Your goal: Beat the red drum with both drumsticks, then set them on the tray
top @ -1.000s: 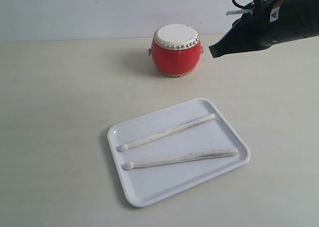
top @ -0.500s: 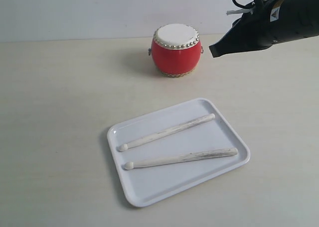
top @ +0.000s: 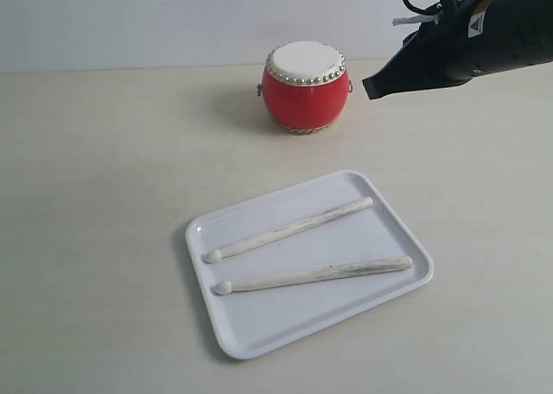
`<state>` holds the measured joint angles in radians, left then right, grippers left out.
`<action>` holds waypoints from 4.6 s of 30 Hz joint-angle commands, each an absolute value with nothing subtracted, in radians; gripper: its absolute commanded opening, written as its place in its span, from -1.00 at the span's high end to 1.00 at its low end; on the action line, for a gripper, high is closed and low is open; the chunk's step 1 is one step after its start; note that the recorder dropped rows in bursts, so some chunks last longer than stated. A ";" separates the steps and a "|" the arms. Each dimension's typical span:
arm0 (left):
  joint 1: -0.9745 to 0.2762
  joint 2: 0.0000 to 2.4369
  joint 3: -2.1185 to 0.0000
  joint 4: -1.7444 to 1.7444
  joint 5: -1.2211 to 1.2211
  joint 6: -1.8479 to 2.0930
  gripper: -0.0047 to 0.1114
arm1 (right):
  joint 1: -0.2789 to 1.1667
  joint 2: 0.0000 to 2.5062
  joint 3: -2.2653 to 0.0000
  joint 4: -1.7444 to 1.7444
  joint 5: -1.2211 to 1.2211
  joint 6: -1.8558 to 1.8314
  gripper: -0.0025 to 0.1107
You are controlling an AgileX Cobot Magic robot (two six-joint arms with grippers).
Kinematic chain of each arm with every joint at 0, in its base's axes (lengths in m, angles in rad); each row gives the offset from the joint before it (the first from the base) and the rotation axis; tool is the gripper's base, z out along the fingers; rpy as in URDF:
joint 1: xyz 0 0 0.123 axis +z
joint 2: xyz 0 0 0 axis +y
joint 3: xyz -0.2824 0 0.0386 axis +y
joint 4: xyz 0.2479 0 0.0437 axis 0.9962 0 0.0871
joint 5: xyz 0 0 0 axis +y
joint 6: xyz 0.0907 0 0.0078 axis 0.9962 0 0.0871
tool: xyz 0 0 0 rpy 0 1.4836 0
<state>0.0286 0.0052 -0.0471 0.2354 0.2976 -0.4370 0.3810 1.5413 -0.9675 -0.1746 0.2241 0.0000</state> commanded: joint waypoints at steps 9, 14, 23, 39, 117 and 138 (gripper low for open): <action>0.022 0.007 0.000 0.117 0.362 -0.365 0.92 | 0.376 1.535 -0.964 -0.178 0.214 0.000 0.96; 0.022 0.007 0.000 0.119 0.362 -0.365 0.92 | 0.376 1.535 -0.964 -0.178 0.214 0.000 0.96; 0.022 0.007 0.000 0.119 0.362 -0.365 0.92 | 0.376 1.535 -0.964 -0.179 0.214 0.005 0.96; 0.022 0.007 0.000 0.119 0.362 -0.363 0.92 | 0.376 1.550 -0.964 -0.266 0.050 0.000 0.96; 0.022 0.007 0.000 0.119 0.362 -0.363 0.92 | -0.061 0.061 0.000 -0.077 0.282 0.064 0.96; 0.022 0.007 0.000 0.119 0.362 -0.363 0.92 | -0.061 0.061 0.000 -0.077 0.282 0.064 0.96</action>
<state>0.0286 0.0052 -0.0032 0.1265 0.3658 -0.3675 -0.0555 0.0657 -0.0044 -0.0771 0.2849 0.0627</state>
